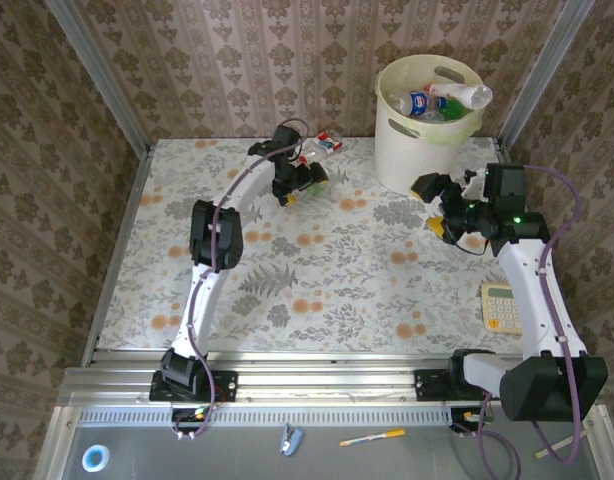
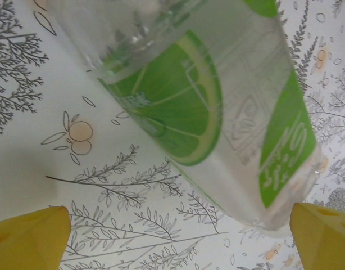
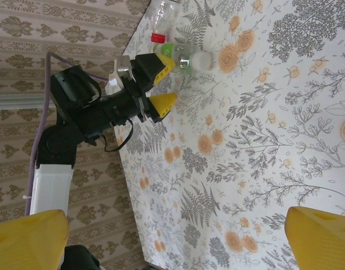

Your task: Throw the plastic bottles in the bin

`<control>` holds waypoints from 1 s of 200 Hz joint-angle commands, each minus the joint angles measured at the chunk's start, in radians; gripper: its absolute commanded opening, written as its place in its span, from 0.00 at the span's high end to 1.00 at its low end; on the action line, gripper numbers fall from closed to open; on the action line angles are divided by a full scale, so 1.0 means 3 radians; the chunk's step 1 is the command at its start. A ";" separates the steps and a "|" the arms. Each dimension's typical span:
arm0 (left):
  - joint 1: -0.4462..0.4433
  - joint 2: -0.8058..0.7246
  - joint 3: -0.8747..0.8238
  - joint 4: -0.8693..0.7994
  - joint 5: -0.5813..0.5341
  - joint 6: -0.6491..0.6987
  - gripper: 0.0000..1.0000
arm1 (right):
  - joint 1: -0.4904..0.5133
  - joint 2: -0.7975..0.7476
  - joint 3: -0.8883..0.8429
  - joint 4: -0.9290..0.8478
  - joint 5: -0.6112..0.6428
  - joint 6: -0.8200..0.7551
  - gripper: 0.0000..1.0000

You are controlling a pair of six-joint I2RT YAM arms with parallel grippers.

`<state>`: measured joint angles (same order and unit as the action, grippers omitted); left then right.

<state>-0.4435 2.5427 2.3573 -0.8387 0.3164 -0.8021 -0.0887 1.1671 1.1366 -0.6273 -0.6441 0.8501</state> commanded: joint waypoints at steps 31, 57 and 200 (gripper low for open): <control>0.0006 0.0118 0.0144 0.0105 -0.0188 -0.0211 0.00 | 0.0015 0.0151 -0.0063 0.0172 -0.0223 -0.0101 0.00; -0.0003 0.0213 0.0284 0.0159 -0.0242 -0.0302 0.00 | 0.0014 0.0224 -0.0031 0.0192 -0.0270 -0.0137 0.00; 0.0096 0.0048 0.0172 -0.0016 -0.0531 -0.0459 0.01 | -0.0001 0.0407 0.0102 0.0169 -0.0399 -0.0257 0.00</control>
<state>-0.4351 2.5530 2.3455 -0.6994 0.2035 -0.9611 -0.0887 1.2800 1.1252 -0.5770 -0.7319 0.7982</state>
